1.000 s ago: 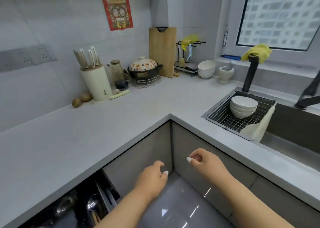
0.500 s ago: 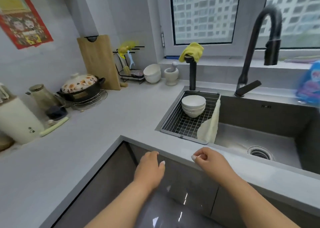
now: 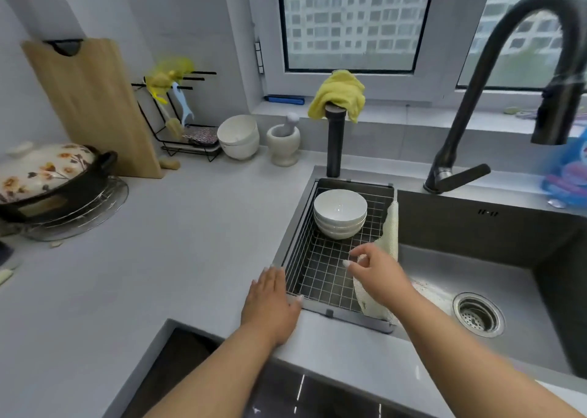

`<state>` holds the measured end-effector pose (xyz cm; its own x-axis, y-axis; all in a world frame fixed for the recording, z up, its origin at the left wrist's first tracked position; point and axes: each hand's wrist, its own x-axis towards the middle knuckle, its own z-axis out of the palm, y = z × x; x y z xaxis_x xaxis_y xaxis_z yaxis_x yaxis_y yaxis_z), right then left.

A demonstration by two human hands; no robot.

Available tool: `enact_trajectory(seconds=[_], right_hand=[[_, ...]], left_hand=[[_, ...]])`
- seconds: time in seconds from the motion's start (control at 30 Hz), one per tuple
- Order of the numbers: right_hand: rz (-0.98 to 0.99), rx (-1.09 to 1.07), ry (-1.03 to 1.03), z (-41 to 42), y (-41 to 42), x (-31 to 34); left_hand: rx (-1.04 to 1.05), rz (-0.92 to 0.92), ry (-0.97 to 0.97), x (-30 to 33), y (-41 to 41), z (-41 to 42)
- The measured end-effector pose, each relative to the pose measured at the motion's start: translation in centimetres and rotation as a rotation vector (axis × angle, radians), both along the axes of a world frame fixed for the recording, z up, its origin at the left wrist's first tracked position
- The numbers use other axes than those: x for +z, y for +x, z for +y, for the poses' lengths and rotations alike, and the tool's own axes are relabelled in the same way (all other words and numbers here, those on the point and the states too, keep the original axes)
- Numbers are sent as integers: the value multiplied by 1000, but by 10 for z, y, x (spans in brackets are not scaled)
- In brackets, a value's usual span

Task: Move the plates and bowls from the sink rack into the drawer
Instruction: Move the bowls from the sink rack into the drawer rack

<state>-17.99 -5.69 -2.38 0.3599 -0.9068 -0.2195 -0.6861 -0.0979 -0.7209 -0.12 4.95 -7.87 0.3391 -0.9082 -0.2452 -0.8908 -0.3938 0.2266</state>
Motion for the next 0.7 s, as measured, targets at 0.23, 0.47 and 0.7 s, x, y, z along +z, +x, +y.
enact_trajectory(seconds=[0.23,0.47,0.7], right_hand=[[77,-61,7,-68,48,-20],[249,-56,27,-111,71,-46],[328,-70,-30,-133,79,-55]], left_hand=[[-84,-98,-26,-20,16,-29],[-122,-96,-74,-21,24,-34],[-126,-82,-71,-20,25,-35]])
